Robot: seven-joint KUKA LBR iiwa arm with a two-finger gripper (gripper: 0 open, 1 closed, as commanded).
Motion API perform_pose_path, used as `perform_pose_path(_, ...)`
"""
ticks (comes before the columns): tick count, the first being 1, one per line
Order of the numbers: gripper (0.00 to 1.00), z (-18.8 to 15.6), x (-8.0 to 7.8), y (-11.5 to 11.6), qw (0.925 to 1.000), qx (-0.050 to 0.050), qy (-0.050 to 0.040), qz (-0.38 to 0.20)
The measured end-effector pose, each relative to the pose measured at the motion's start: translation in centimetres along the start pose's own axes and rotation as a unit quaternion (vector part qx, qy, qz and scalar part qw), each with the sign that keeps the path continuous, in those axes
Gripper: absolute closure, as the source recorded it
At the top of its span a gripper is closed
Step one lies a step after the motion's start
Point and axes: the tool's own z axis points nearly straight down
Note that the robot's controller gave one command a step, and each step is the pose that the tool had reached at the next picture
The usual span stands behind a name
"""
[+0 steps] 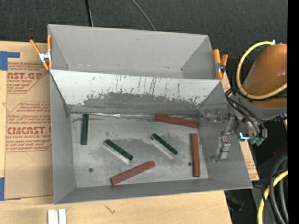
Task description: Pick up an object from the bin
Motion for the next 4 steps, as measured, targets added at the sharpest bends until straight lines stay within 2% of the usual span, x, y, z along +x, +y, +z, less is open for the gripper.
perform_pose_path(1, 0.00, -0.4, -0.2, 0.0, 1.0000, 0.001, -0.0039, -0.001)
perform_pose_path(2, 0.00, 4.1, -0.5, 1.2, 0.9995, 0.001, -0.0070, -0.029)
perform_pose_path(3, 0.00, 7.3, -2.0, 0.5, 0.9894, 0.000, -0.0029, -0.145)
perform_pose_path(4, 1.00, 14.2, -4.6, 2.2, 0.9637, 0.001, -0.0035, -0.267)
